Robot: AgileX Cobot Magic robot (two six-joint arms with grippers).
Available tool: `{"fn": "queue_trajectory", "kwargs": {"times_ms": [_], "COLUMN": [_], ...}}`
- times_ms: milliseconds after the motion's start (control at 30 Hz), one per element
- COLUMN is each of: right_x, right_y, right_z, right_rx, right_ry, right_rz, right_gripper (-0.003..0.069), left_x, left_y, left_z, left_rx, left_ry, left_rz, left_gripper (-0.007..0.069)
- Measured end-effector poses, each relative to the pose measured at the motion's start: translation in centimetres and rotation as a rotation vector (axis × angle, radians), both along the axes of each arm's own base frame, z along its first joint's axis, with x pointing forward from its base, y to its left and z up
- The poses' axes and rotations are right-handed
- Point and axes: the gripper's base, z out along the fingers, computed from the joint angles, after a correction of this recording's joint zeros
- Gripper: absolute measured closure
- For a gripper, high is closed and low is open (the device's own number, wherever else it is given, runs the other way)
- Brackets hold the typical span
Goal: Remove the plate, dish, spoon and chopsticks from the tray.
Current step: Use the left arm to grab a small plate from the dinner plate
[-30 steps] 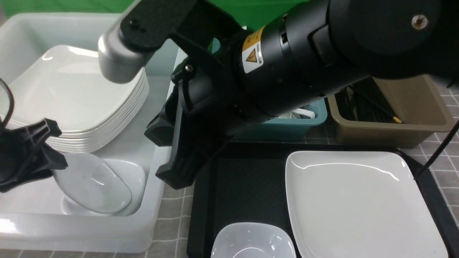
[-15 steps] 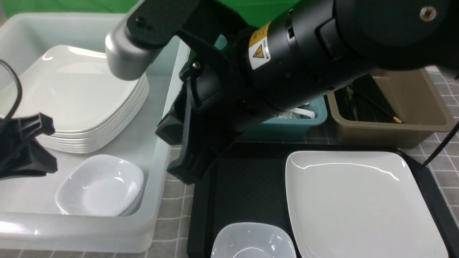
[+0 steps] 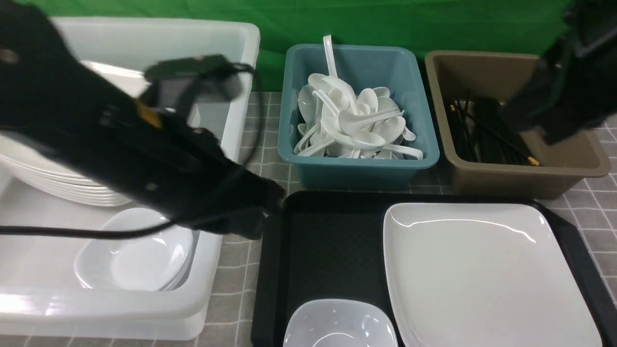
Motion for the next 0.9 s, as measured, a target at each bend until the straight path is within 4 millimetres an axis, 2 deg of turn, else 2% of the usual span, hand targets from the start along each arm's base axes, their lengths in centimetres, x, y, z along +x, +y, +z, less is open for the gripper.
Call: {"fn": "queue_trajectory", "kwargs": {"times_ms": [67,167,200,300,433,467,500,567,700,900], "right_x": [-1.1,-3.5,-3.8,-5.5,-6.8,-6.9,-7.0,-7.0,-6.8,-6.7], "right_y": [-0.7,-1.8,-2.0,-2.8,-3.5,-3.6,-3.6,-3.6,-3.5,-3.5], "right_z": [-0.9,-3.0,-3.3,-4.9,-4.9,-4.8,-4.8,-4.5,-4.4,-4.3], "right_rx": [-0.010,-0.013,-0.014,-0.009,0.017,0.026,0.029,0.054,0.074,0.081], "right_ry": [0.023,0.070,0.076,0.079,0.034,0.017,0.014,-0.012,-0.029,-0.035], "right_rz": [-0.005,-0.002,-0.002,-0.003,-0.004,-0.005,-0.006,-0.020,-0.033,-0.036], "right_gripper": [0.0614,0.0616,0.0616,0.0616,0.0616,0.0616,0.0616,0.0616,0.0616,0.0616], "left_x": [0.1,0.7,0.7,1.4,2.5,2.8,2.8,3.1,3.4,3.9], "left_y": [-1.8,-5.2,-5.4,-7.4,-8.0,-8.1,-8.1,-8.2,-8.5,-8.9], "left_z": [-0.8,-3.2,-3.3,-6.2,-9.7,-10.4,-10.5,-11.8,-12.7,-13.9], "left_rx": [0.045,0.125,0.128,0.189,0.295,0.317,0.321,0.354,0.365,0.356], "left_ry": [-0.001,0.024,0.028,0.077,0.115,0.118,0.119,0.126,0.125,0.106], "left_rz": [-0.056,-0.146,-0.150,-0.189,-0.214,-0.220,-0.221,-0.241,-0.268,-0.273], "left_gripper": [0.0613,0.0553,0.0553,0.0448,0.0274,0.0235,0.0228,0.0151,0.0104,0.0099]}}
